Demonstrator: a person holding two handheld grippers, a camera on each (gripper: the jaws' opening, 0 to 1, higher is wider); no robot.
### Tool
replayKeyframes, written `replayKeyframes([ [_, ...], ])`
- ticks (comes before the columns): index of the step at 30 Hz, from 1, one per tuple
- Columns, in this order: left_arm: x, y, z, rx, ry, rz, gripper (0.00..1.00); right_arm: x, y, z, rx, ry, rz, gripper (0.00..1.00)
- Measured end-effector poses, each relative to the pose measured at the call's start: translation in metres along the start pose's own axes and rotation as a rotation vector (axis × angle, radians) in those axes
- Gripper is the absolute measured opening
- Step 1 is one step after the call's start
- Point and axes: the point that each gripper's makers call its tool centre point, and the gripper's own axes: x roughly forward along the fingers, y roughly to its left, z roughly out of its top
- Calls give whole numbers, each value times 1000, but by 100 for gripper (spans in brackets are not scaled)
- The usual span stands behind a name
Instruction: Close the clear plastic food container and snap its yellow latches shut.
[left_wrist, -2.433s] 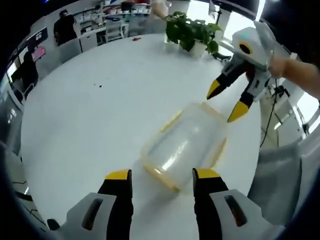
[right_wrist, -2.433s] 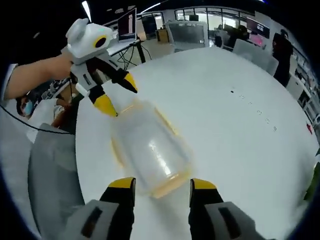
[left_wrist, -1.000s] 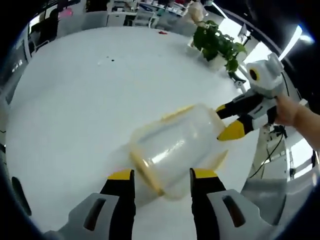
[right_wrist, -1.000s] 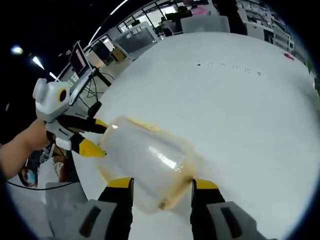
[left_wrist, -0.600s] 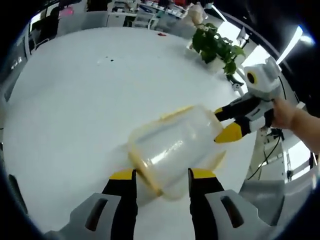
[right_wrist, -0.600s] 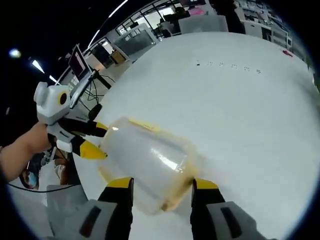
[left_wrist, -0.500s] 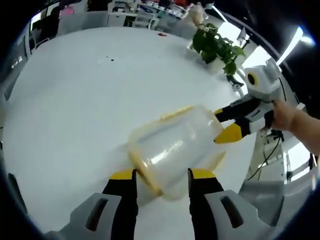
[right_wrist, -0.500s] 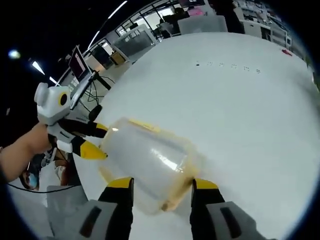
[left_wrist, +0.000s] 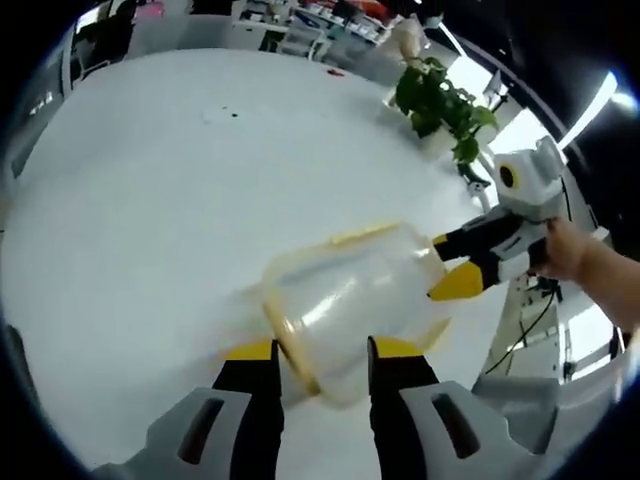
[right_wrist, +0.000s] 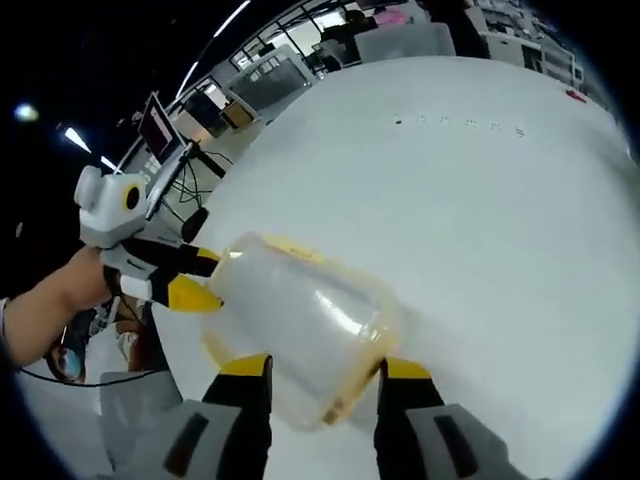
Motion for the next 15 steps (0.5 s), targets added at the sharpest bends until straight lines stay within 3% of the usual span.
replayKeyframes([
  [15,0,3,4,33,5,-12,33,-1,-2,1,-15,-20,-6,41],
])
